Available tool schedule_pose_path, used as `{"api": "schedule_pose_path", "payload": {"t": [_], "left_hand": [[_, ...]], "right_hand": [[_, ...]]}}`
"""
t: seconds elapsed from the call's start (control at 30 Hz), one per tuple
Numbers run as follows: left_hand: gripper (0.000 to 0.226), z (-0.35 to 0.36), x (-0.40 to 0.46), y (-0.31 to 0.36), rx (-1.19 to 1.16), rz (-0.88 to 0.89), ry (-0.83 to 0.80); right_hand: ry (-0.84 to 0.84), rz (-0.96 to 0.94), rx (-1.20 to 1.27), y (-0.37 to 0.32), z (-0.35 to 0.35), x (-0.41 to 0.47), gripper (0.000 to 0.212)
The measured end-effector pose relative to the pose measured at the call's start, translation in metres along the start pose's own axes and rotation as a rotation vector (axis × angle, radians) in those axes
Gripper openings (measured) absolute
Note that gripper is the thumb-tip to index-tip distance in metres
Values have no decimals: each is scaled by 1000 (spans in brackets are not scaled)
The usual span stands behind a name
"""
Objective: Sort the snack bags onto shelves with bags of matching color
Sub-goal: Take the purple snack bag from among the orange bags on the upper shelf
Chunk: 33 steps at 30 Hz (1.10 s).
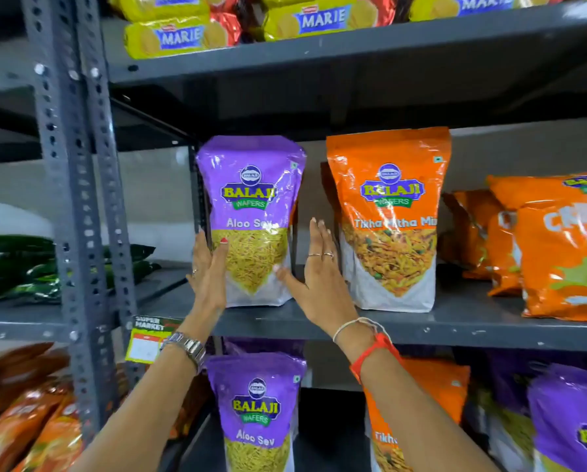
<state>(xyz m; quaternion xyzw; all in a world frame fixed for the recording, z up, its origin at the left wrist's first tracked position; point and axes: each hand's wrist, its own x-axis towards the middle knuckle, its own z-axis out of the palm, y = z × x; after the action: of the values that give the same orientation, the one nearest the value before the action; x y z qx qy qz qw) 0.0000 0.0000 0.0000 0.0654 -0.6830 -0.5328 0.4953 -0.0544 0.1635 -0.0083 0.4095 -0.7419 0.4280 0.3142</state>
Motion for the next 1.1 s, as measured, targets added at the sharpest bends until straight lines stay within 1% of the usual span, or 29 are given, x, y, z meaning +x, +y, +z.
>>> {"api": "schedule_pose_path", "payload": {"t": [0.03, 0.07, 0.13, 0.2, 0.23, 0.3, 0.33, 0.37, 0.4, 0.47, 0.5, 0.57, 0.67, 0.7, 0.73, 0.8, 0.83, 0.9, 0.97, 1.1], "left_hand": [[69, 0, 2, 0, -136, -67, 10], [63, 1, 6, 0, -228, -136, -17], [54, 1, 12, -1, -357, -241, -115], [45, -1, 19, -8, -390, -314, -162], [38, -3, 24, -13, -407, -332, -174], [25, -6, 26, -17, -397, -344, -194], [21, -8, 25, -17, -354, -342, -227], [21, -9, 23, -16, -323, -341, -238], [27, -10, 20, -14, -296, -345, -226], [51, -14, 15, -10, -258, -336, -172], [57, -16, 12, -9, -244, -323, -162], [55, -19, 3, -6, -214, -292, -173], [34, -26, -15, 4, -222, -251, -171], [32, -30, -22, 8, -220, -223, -177], [34, -33, -28, 13, -211, -198, -188], [49, -42, -45, 23, -197, -162, -203], [56, -46, -54, 27, -200, -153, -192], [62, -54, -71, 35, -203, -134, -167], [59, -61, -91, 42, -184, -115, -153], [46, -71, -132, 43, -128, -84, -118]], "right_hand": [[-65, 70, 118, 0, 7, 3, 96], [-135, 126, 212, -1, 11, 7, 99], [-230, 252, 365, -3, 23, 15, 102], [-251, 339, 476, -2, 33, 21, 99], [-261, 367, 491, 0, 36, 23, 96], [-265, 394, 458, 4, 40, 25, 88], [-270, 393, 441, 6, 42, 25, 85], [-276, 392, 426, 6, 42, 25, 83], [-281, 394, 430, 5, 43, 25, 83], [-290, 404, 445, 2, 40, 24, 85], [-292, 402, 450, 0, 37, 22, 86], [-285, 391, 445, -3, 32, 16, 87], [-276, 375, 452, -10, 23, 5, 87], [-270, 365, 458, -12, 20, 0, 85], [-259, 350, 463, -13, 17, -3, 82], [-249, 321, 472, -20, 8, -13, 78], [-246, 304, 481, -24, 3, -19, 77], [-234, 268, 505, -33, -8, -32, 80], [-226, 246, 533, -39, -14, -49, 82], [-271, 260, 599, -37, -15, -90, 78]]}}
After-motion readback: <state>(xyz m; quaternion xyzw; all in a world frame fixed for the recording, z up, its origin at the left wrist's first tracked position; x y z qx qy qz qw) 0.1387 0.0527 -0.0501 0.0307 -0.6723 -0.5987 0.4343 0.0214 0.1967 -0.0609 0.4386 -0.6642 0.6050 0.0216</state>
